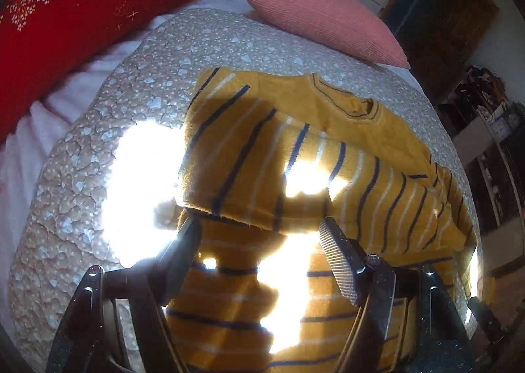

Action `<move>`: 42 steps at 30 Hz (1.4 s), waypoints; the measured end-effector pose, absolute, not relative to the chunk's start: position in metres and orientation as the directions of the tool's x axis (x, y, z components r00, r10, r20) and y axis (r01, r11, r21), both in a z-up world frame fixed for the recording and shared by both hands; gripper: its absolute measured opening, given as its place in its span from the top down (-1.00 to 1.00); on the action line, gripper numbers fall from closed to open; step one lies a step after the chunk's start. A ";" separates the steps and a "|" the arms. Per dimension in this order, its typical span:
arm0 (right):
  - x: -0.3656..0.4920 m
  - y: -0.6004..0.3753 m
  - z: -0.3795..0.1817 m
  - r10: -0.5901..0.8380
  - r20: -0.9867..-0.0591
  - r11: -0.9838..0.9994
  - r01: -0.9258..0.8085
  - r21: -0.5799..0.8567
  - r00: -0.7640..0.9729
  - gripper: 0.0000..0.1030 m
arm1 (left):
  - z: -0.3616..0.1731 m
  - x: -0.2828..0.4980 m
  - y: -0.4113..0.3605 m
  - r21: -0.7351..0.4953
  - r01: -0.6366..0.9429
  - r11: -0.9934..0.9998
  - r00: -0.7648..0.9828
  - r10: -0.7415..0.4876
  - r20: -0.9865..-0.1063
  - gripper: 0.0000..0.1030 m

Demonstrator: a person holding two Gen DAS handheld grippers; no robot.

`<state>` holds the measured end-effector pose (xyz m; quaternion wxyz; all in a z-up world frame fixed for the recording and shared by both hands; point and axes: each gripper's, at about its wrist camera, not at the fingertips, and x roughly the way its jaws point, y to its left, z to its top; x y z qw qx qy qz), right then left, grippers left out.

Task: Fold small clothes

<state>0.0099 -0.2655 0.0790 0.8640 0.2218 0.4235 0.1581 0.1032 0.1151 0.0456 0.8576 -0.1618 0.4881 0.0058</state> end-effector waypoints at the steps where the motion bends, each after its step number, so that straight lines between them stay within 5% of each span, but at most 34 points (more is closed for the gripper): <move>1: 0.024 -0.262 0.077 0.472 -0.660 0.840 -0.073 0.537 0.585 0.18 | 0.037 0.106 0.117 -0.276 -0.187 0.943 0.509 -0.148 -0.848 -0.43; 12: 0.142 -0.236 0.030 0.418 -0.745 0.811 0.157 0.564 0.521 0.12 | 0.011 0.084 0.116 -0.272 -0.105 0.957 0.583 -0.162 -0.796 -0.42; 13: 0.149 -0.234 0.033 0.400 -0.757 0.822 0.163 0.546 0.517 0.30 | 0.011 0.083 0.116 -0.278 -0.102 0.955 0.591 -0.166 -0.790 -0.42; 14: 0.156 -0.231 0.038 0.382 -0.770 0.841 0.153 0.519 0.511 0.77 | 0.011 0.082 0.118 -0.286 -0.101 0.953 0.597 -0.172 -0.784 -0.42; 18: 0.169 -0.212 0.093 0.323 -0.743 0.915 0.009 0.404 0.586 0.83 | 0.010 0.078 0.125 -0.337 -0.097 0.936 0.615 -0.210 -0.760 -0.43; 22: 0.153 -0.207 0.125 0.300 -0.674 0.934 -0.063 0.353 0.675 0.79 | 0.011 0.077 0.127 -0.356 -0.096 0.929 0.620 -0.224 -0.751 -0.43; 25: 0.151 -0.225 0.082 0.194 -0.783 0.950 0.085 0.299 0.591 0.35 | 0.012 0.075 0.125 -0.347 -0.092 0.933 0.621 -0.218 -0.753 -0.43; 31: 0.118 -0.263 0.070 0.112 -0.780 0.916 0.240 0.321 0.616 0.35 | 0.037 0.048 0.137 -0.449 -0.023 0.893 0.663 -0.322 -0.676 -0.44; 37: 0.133 -0.214 0.099 0.148 -0.750 0.960 0.088 0.265 0.645 0.35 | 0.078 0.025 0.159 -0.298 -0.119 0.947 0.773 -0.100 -0.626 -0.57; 42: 0.175 -0.173 0.037 0.253 -0.850 0.946 0.064 0.317 0.463 0.23 | 0.067 0.032 0.201 -0.297 -0.245 0.923 0.745 -0.017 -0.667 -0.58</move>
